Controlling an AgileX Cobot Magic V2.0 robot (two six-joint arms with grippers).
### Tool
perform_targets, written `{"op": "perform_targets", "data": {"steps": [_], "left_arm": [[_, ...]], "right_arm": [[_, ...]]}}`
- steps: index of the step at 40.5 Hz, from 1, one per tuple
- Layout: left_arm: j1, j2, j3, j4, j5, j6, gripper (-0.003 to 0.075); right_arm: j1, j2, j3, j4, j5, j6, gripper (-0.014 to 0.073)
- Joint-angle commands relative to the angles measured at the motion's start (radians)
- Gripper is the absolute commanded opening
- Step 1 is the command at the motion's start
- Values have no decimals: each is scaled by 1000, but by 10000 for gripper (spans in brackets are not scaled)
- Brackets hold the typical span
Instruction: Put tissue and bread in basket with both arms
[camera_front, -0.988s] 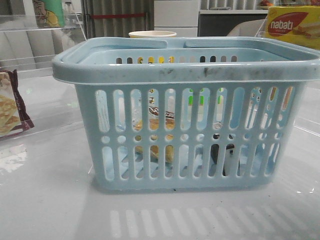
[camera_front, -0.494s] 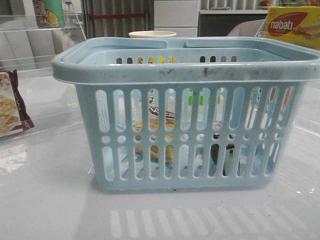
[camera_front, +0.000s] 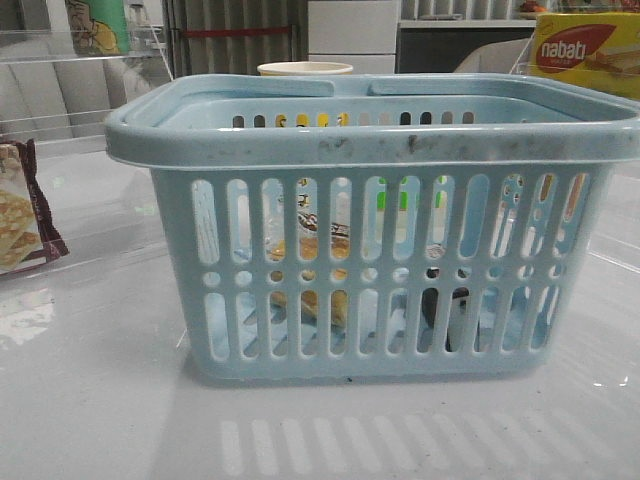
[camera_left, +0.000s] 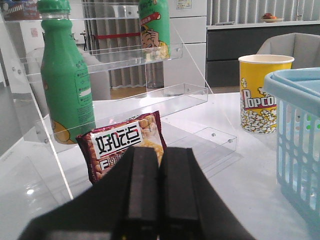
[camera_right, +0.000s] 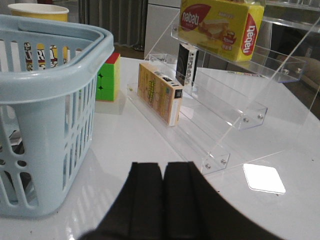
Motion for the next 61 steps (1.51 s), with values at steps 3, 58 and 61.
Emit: {"op": "perform_targets", "data": {"steps": [3,58,61], "left_arm": [[1,-17,-1,0,-90,0,95],[1,-17,-1,0,-90,0,95],[1,-17,-1,0,-90,0,95]], "right_arm": [[-5,-19,0,12,-129,-7,66],[-40,-19,0,144,-205,-76,66],[-40,-19,0,144,-204,-76,66]]}}
